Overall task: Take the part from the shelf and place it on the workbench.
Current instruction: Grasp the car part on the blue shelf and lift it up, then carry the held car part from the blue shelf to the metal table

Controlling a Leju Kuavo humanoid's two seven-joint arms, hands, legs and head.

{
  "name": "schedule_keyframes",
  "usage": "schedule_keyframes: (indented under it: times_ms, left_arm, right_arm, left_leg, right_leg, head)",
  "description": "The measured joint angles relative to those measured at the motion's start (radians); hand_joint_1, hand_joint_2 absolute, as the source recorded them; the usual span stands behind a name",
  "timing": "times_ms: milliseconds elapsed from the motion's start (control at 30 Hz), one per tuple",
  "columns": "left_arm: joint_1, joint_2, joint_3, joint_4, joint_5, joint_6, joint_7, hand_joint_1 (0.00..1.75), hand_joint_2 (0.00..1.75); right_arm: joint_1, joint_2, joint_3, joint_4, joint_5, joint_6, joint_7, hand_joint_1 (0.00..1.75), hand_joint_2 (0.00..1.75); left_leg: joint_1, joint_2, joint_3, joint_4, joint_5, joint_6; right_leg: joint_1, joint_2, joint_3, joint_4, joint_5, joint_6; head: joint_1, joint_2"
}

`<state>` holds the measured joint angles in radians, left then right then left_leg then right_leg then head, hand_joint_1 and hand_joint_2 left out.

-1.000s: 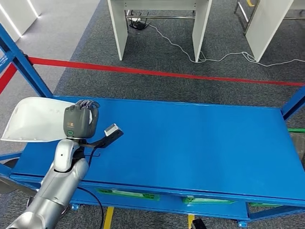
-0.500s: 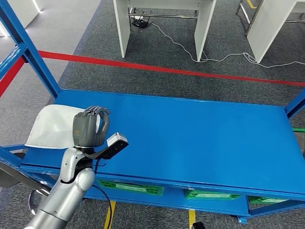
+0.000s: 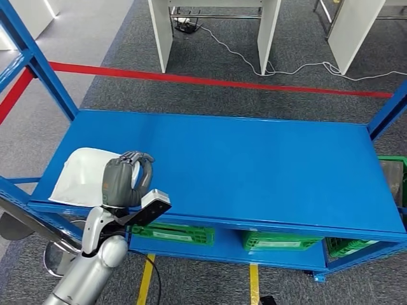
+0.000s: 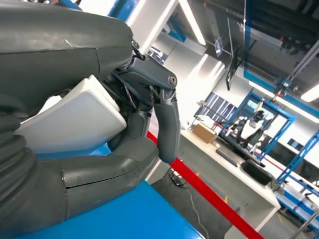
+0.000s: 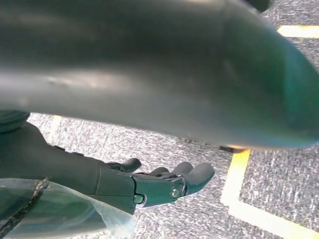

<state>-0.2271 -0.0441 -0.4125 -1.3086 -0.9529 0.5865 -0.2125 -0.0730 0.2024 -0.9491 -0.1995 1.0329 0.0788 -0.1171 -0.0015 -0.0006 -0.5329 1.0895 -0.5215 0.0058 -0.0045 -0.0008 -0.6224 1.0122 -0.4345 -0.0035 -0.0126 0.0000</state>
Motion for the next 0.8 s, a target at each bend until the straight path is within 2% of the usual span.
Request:
schedule_keyframes:
  times_ms: [33, 67, 133, 167, 200, 233, 300, 333, 367, 400, 433, 467, 500, 533, 567, 600, 733, 800]
  left_arm:
    - [0.002, 0.001, 0.000, -0.008, -0.003, 0.003, 0.000, 1.75, 1.75]
    - [0.003, 0.002, 0.000, -0.015, -0.006, 0.007, 0.000, 1.75, 1.75]
    - [0.010, 0.005, 0.000, -0.024, -0.013, 0.013, 0.003, 1.75, 1.75]
    - [0.013, 0.007, 0.000, -0.027, -0.021, 0.014, 0.006, 1.75, 1.75]
    - [0.015, 0.008, 0.000, -0.031, -0.031, 0.015, 0.010, 1.75, 1.75]
    - [0.016, 0.010, 0.000, -0.034, -0.044, 0.014, 0.015, 1.75, 1.75]
    - [0.017, 0.013, 0.000, -0.037, -0.066, 0.011, 0.026, 1.75, 1.75]
    - [0.018, 0.015, 0.000, -0.037, -0.073, 0.008, 0.031, 1.75, 1.75]
    - [0.019, 0.017, 0.000, -0.037, -0.078, 0.005, 0.034, 1.75, 1.75]
    - [0.019, 0.019, 0.000, -0.037, -0.083, 0.001, 0.037, 1.75, 1.75]
    - [0.019, 0.021, 0.000, -0.037, -0.086, -0.002, 0.040, 1.75, 1.75]
    - [0.019, 0.022, 0.000, -0.038, -0.090, -0.004, 0.042, 1.75, 1.75]
    - [0.019, 0.024, 0.000, -0.039, -0.092, -0.006, 0.044, 1.75, 1.75]
    - [0.018, 0.026, 0.000, -0.041, -0.094, -0.006, 0.045, 1.75, 1.75]
    - [0.017, 0.027, 0.000, -0.042, -0.095, -0.006, 0.045, 1.75, 1.75]
    - [0.017, 0.029, 0.000, -0.044, -0.095, -0.006, 0.046, 1.75, 1.75]
    - [0.019, 0.032, 0.000, -0.044, -0.096, -0.006, 0.047, 1.75, 1.75]
    - [0.019, 0.033, 0.000, -0.044, -0.096, -0.006, 0.047, 1.75, 1.75]
  right_arm:
    - [0.000, 0.000, 0.000, 0.000, -0.002, 0.000, 0.000, 0.00, 0.00]
    - [-0.001, 0.000, 0.000, 0.000, -0.004, 0.000, 0.000, 0.00, 0.00]
    - [-0.001, 0.000, -0.001, 0.000, -0.005, -0.001, 0.000, 0.00, 0.00]
    - [0.000, 0.000, -0.001, 0.000, -0.006, -0.001, 0.000, 0.00, 0.00]
    - [0.000, 0.000, -0.002, 0.000, -0.006, -0.001, 0.000, 0.00, 0.00]
    - [0.000, 0.000, -0.002, 0.000, -0.006, -0.002, 0.000, 0.00, 0.00]
    - [0.000, -0.001, -0.003, 0.000, -0.007, -0.002, 0.000, 0.00, 0.00]
    - [0.000, -0.001, -0.003, 0.000, -0.008, -0.002, 0.000, 0.00, 0.00]
    - [0.000, -0.001, -0.004, 0.000, -0.009, -0.002, 0.000, 0.00, 0.00]
    - [0.000, -0.001, -0.004, 0.000, -0.010, -0.002, 0.000, 0.00, 0.00]
    - [0.000, -0.001, -0.004, 0.000, -0.011, -0.002, -0.001, 0.00, 0.00]
    - [-0.002, -0.001, -0.004, 0.000, -0.012, -0.002, -0.001, 0.00, 0.00]
    - [-0.003, -0.001, -0.005, 0.000, -0.013, -0.001, -0.002, 0.00, 0.00]
    - [-0.006, -0.001, -0.005, 0.000, -0.013, -0.001, -0.002, 0.00, 0.00]
    - [-0.008, -0.001, -0.005, 0.000, -0.014, -0.001, -0.003, 0.00, 0.00]
    - [-0.009, -0.001, -0.005, 0.000, -0.014, -0.001, -0.003, 0.00, 0.00]
    - [-0.006, 0.000, -0.005, 0.001, -0.015, 0.000, -0.004, 0.00, 0.00]
    - [-0.006, 0.000, -0.005, 0.001, -0.015, 0.000, -0.004, 0.00, 0.00]
  left_leg:
    - [-0.003, 0.000, 0.032, -0.053, -0.002, 0.005]
    - [-0.006, -0.001, 0.048, -0.084, -0.009, 0.010]
    - [-0.007, 0.001, 0.047, -0.098, 0.000, 0.018]
    - [-0.006, 0.003, 0.042, -0.103, 0.010, 0.023]
    - [-0.004, 0.005, 0.034, -0.107, 0.021, 0.030]
    - [-0.002, 0.007, 0.024, -0.112, 0.033, 0.036]
    - [-0.004, 0.008, -0.002, -0.109, 0.053, 0.042]
    - [-0.006, 0.009, -0.016, -0.107, 0.062, 0.043]
    - [-0.007, 0.010, -0.030, -0.104, 0.072, 0.042]
    - [-0.008, 0.010, -0.044, -0.101, 0.081, 0.041]
    - [-0.009, 0.011, -0.057, -0.098, 0.089, 0.039]
    - [-0.009, 0.011, -0.067, -0.094, 0.096, 0.037]
    - [-0.010, 0.010, -0.077, -0.090, 0.103, 0.033]
    - [-0.011, 0.010, -0.084, -0.086, 0.110, 0.028]
    - [-0.012, 0.010, -0.090, -0.084, 0.119, 0.023]
    - [-0.011, 0.010, -0.095, -0.083, 0.127, 0.018]
    - [-0.009, 0.008, -0.105, -0.081, 0.140, 0.005]
    - [-0.008, 0.007, -0.106, -0.080, 0.138, 0.004]
  right_leg:
    - [0.000, 0.000, -0.004, 0.001, 0.007, 0.005]
    - [0.000, -0.001, -0.007, 0.001, 0.014, 0.010]
    - [-0.002, -0.001, -0.010, -0.003, 0.027, 0.021]
    - [-0.003, -0.001, -0.015, 0.000, 0.022, 0.026]
    - [-0.004, 0.000, -0.025, 0.016, 0.000, 0.030]
    - [-0.005, 0.000, -0.039, 0.050, -0.039, 0.034]
    - [-0.007, 0.000, -0.074, 0.169, -0.133, 0.040]
    - [-0.007, 0.000, -0.084, 0.229, -0.159, 0.042]
    - [-0.007, 0.000, -0.083, 0.267, -0.162, 0.044]
    - [-0.007, 0.000, -0.067, 0.274, -0.144, 0.044]
    - [-0.007, 0.000, -0.034, 0.244, -0.115, 0.043]
    - [-0.007, 0.000, 0.015, 0.184, -0.093, 0.040]
    - [-0.006, 0.000, 0.069, 0.111, -0.086, 0.038]
    - [-0.005, 0.001, 0.114, 0.044, -0.093, 0.036]
    - [-0.003, 0.002, 0.141, -0.002, -0.104, 0.033]
    - [0.000, 0.003, 0.152, -0.024, -0.112, 0.031]
    - [-0.004, 0.000, 0.128, -0.033, -0.093, 0.008]
    - [-0.005, 0.000, 0.127, -0.033, -0.093, 0.007]
  head:
    - [0.000, 0.000]
    - [0.000, 0.000]
    - [0.000, 0.000]
    - [0.000, 0.000]
    - [0.002, 0.000]
    - [0.004, 0.000]
    - [0.008, 0.000]
    - [0.009, 0.000]
    - [0.009, 0.000]
    - [0.009, 0.000]
    - [0.009, 0.000]
    - [0.009, 0.000]
    - [0.009, 0.000]
    - [0.009, 0.000]
    - [0.008, 0.000]
    - [0.008, 0.000]
    - [0.010, 0.000]
    - [0.010, 0.000]
